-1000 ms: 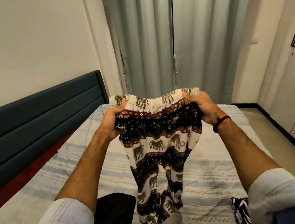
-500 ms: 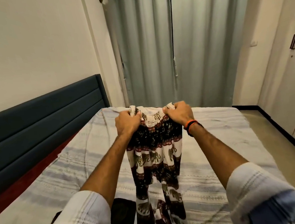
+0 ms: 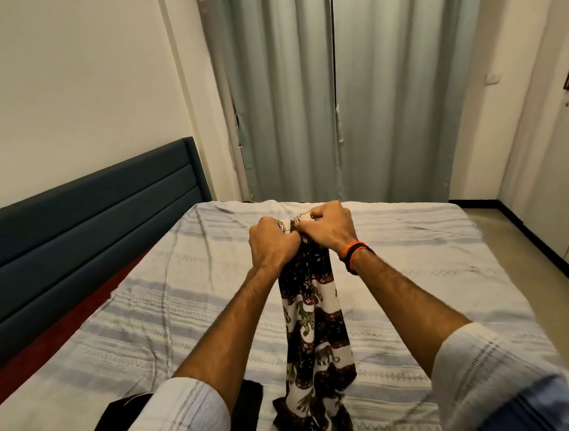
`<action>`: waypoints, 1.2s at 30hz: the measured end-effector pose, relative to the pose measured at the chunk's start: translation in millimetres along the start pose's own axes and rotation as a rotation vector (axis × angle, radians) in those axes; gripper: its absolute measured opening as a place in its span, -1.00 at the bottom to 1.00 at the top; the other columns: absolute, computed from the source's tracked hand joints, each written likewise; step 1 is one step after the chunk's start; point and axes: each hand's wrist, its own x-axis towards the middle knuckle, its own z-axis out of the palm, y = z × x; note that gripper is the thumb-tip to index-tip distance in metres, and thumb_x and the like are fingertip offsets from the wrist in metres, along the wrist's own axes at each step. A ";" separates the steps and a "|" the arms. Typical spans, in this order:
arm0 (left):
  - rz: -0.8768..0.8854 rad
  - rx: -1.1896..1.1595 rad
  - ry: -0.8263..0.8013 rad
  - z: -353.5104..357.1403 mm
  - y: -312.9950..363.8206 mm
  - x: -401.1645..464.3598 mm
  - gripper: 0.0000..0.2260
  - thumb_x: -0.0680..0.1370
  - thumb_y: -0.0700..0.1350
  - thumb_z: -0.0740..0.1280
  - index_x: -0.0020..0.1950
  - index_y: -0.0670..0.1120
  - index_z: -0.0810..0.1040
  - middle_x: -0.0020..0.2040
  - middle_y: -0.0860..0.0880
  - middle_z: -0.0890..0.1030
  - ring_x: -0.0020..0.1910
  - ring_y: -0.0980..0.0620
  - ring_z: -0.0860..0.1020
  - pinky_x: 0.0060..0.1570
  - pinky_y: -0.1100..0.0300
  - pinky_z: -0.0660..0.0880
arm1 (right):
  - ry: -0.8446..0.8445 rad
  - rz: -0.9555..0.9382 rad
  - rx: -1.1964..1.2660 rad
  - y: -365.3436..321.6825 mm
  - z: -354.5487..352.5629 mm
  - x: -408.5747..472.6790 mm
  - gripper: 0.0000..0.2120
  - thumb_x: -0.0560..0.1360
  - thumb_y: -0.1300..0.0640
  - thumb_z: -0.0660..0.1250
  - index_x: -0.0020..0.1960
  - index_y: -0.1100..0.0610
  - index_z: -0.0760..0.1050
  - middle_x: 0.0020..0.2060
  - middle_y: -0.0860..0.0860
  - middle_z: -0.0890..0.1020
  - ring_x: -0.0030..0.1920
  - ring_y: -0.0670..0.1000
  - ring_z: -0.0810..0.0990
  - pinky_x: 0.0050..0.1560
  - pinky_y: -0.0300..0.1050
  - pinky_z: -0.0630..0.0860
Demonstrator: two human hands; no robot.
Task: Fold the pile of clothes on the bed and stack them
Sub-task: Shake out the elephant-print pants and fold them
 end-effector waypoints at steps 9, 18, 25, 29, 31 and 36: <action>-0.054 -0.200 -0.472 -12.7 0.9 -8.2 -0.70 0.30 -0.30 0.48 0.02 -0.24 0.61 -0.05 -0.18 0.67 -0.01 -0.13 0.65 -0.04 -0.02 0.64 | -0.273 -0.149 -0.021 4.9 -3.6 -6.7 -0.82 0.49 0.10 0.35 -0.09 0.15 0.70 -0.20 0.09 0.70 -0.19 0.01 0.61 -0.23 -0.21 0.53; -0.143 -0.599 -0.731 -31.1 1.1 -18.8 -0.59 0.41 -0.64 0.12 0.17 -0.37 0.49 0.03 -0.24 0.54 -0.02 -0.10 0.58 -0.09 0.18 0.58 | -0.168 -0.202 -0.183 12.1 8.2 -6.2 -0.93 0.33 0.14 0.42 -0.18 0.04 0.62 -0.29 0.04 0.67 -0.22 0.06 0.62 -0.26 -0.17 0.50; -0.288 -0.489 -0.138 -18.6 -37.8 -0.7 -0.58 0.36 -0.32 0.55 0.17 -0.17 0.54 0.13 -0.11 0.63 0.04 -0.03 0.62 0.06 0.02 0.62 | -0.171 -0.118 0.131 25.1 2.6 8.1 -0.87 0.46 0.17 0.46 0.01 0.12 0.67 -0.12 0.02 0.73 -0.06 0.05 0.69 0.05 0.01 0.63; -0.286 -0.556 -0.316 -26.9 -50.7 3.4 -0.32 0.34 -0.19 0.60 0.38 -0.19 0.37 0.26 -0.07 0.51 0.21 -0.01 0.51 0.06 0.17 0.53 | -0.370 -0.127 0.457 19.0 -16.1 9.7 -0.84 0.52 0.34 0.37 0.05 0.16 0.63 -0.06 0.08 0.71 -0.01 0.07 0.67 0.11 0.02 0.60; -0.220 -0.587 -0.487 -35.5 -44.7 1.3 -0.58 0.44 -0.21 0.51 0.25 -0.16 0.50 0.14 -0.06 0.62 0.05 0.08 0.59 -0.16 0.28 0.51 | -0.406 -0.146 0.500 17.4 -23.6 12.7 -0.82 0.53 0.35 0.35 0.10 0.21 0.62 -0.02 0.12 0.71 0.02 0.08 0.66 0.11 0.02 0.60; -0.166 -0.523 -0.596 -45.8 -38.6 7.4 -0.68 0.44 -0.18 0.52 0.16 -0.18 0.59 0.07 -0.09 0.67 0.06 -0.02 0.59 -0.03 0.08 0.49 | -0.385 -0.136 0.553 21.6 -38.3 17.2 -0.76 0.55 0.33 0.33 0.20 0.26 0.58 0.07 0.19 0.68 0.08 0.13 0.65 0.14 0.07 0.59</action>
